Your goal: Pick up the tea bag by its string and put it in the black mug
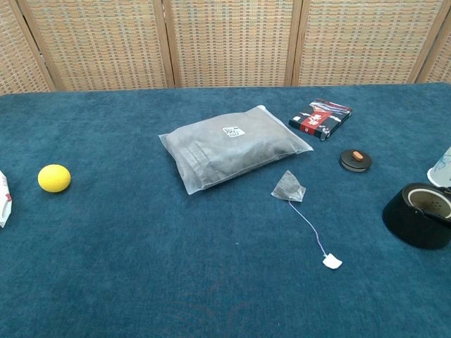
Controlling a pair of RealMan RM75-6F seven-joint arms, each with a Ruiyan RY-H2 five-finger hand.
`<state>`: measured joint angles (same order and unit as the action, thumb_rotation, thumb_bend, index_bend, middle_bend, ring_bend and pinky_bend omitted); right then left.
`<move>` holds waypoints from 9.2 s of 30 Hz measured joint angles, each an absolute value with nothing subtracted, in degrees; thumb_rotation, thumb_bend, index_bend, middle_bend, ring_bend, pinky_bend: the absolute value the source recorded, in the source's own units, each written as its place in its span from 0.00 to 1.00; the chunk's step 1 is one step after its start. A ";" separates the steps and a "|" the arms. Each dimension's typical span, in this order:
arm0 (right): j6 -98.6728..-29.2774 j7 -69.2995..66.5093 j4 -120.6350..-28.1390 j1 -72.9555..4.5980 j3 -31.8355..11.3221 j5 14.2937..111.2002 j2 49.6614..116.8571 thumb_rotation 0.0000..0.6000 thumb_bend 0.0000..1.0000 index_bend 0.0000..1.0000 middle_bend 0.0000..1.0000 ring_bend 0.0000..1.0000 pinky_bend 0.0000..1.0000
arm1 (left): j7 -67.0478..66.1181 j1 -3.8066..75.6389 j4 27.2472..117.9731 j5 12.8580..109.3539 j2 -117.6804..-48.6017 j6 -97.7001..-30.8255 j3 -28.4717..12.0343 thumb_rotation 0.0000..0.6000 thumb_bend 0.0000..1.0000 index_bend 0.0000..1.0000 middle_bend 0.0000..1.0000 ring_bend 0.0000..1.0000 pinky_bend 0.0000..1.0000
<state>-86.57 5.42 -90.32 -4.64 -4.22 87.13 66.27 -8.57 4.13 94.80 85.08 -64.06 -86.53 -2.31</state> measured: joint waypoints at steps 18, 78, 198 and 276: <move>-87.07 4.05 -90.39 -4.73 -4.17 88.12 65.92 1.00 0.25 0.12 0.08 0.00 0.07 | -8.45 3.67 95.16 85.80 -63.58 -87.72 -2.42 1.00 0.32 0.03 0.00 0.00 0.00; -53.93 -6.10 -101.10 -35.92 -4.18 98.06 69.13 1.00 0.36 0.42 0.84 0.85 0.89 | -10.13 6.08 96.70 85.08 -58.95 -85.95 -4.48 1.00 0.32 0.03 0.00 0.00 0.00; -53.17 11.31 -77.22 -37.85 4.64 94.66 88.04 1.00 0.59 0.55 0.87 0.88 0.92 | -6.89 5.84 93.37 83.58 -59.85 -85.82 -4.14 1.00 0.32 0.03 0.00 0.00 0.00; -76.25 -12.48 -84.85 -31.50 -1.94 97.52 64.69 1.00 0.71 0.66 0.89 0.89 0.94 | -9.76 5.27 97.21 84.53 -59.56 -86.53 -3.41 1.00 0.32 0.03 0.00 0.00 0.00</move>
<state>-76.25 -12.48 -84.85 -31.50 -1.94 97.52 64.69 -9.76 5.27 97.21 84.53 -59.56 -86.53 -3.41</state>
